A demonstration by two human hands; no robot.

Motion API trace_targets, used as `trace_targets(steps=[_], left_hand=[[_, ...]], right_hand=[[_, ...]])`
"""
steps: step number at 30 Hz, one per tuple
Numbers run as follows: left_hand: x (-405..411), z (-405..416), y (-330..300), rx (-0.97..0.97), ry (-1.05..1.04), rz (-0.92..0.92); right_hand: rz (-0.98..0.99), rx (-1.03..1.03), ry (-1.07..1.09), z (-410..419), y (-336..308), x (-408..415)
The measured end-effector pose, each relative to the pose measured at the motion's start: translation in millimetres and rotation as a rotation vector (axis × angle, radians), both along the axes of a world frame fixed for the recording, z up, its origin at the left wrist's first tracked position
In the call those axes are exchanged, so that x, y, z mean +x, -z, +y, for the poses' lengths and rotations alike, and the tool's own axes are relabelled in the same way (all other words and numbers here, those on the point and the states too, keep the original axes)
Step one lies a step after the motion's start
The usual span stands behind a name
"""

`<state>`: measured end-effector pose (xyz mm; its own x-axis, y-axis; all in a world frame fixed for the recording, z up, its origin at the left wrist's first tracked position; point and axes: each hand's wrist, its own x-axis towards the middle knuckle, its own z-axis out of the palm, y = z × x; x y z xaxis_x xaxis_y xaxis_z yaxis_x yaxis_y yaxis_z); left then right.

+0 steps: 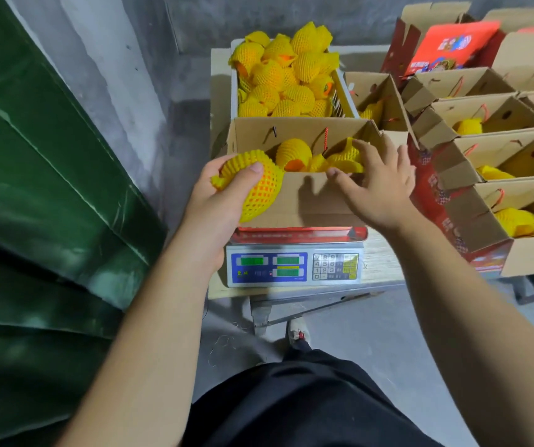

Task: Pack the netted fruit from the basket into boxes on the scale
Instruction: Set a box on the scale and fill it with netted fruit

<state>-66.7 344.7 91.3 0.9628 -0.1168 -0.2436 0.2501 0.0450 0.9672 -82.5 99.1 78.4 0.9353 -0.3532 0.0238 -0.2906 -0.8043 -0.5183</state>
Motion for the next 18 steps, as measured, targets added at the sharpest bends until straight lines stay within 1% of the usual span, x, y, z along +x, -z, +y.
trace_targets(steps=[1,3,4,6,10,11,14,16,18], left_hand=[[-2,-1,-1,-0.004,0.010,-0.001],[-5,-2,-3,-0.030,0.041,-0.003],[-6,-2,-4,-0.052,0.060,-0.001],[-9,-3,-9,-0.125,0.103,0.013],[-14,-3,-20,-0.272,0.141,-0.001],[-15,-2,-23,-0.309,0.146,-0.004],[-17,7,-27,-0.402,0.161,0.014],[-17,14,-27,-0.398,0.149,0.022],[-17,21,-25,-0.327,0.135,0.015]], right_hand=[[-0.067,0.068,-0.060,10,-3,-8],[-0.152,0.289,-0.305,33,-8,-22],[-0.155,0.410,-0.419,44,-11,-27],[-0.135,0.583,-0.534,60,-17,-30],[-0.194,0.646,-0.515,73,-21,-21],[-0.212,0.704,-0.497,73,-21,-20],[-0.263,0.977,-0.367,74,-24,-19],[-0.288,1.089,-0.292,74,-26,-19],[-0.297,1.107,-0.244,75,-29,-19]])
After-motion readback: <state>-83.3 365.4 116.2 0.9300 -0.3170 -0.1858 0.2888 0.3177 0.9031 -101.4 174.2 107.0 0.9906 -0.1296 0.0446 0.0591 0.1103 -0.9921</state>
